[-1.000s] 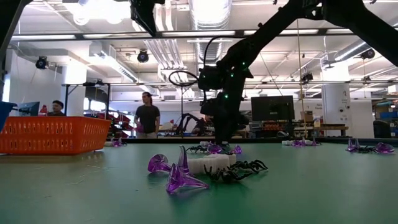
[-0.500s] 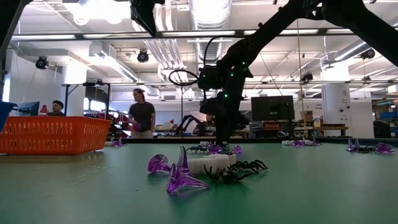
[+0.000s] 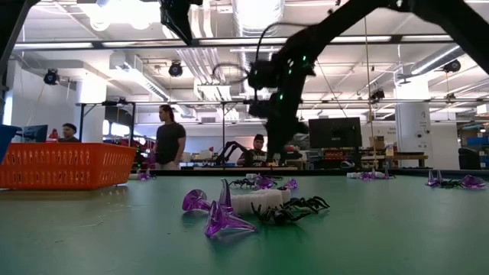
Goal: Sort Halloween decoration
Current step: Put the white skeleton toy into the yellow bin
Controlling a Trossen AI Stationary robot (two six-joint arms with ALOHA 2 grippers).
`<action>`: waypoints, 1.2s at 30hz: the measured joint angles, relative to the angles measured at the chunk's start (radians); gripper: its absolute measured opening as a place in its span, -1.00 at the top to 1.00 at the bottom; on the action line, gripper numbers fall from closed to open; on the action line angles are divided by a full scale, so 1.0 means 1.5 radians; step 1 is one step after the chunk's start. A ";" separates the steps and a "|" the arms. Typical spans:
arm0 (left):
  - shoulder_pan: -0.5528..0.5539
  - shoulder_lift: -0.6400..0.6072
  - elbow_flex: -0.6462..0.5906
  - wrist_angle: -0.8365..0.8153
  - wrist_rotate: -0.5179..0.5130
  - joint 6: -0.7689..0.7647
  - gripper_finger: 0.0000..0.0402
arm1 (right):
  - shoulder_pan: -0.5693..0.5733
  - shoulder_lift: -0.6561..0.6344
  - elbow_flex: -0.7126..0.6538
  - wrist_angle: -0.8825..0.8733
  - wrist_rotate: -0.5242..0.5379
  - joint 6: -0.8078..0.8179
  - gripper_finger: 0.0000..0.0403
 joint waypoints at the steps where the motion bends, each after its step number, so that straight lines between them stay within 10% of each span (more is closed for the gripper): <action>1: 0.000 0.000 0.000 0.000 0.000 0.000 0.39 | 0.000 -0.012 0.000 -0.001 0.000 0.000 0.92; 19: 0.000 -0.001 0.000 0.000 0.000 0.015 0.39 | 0.051 -0.290 -0.004 -0.260 -0.004 0.079 0.93; 36: 0.000 -0.001 0.000 0.000 0.003 0.015 0.39 | 0.353 -0.334 -0.054 -0.394 0.050 0.371 0.96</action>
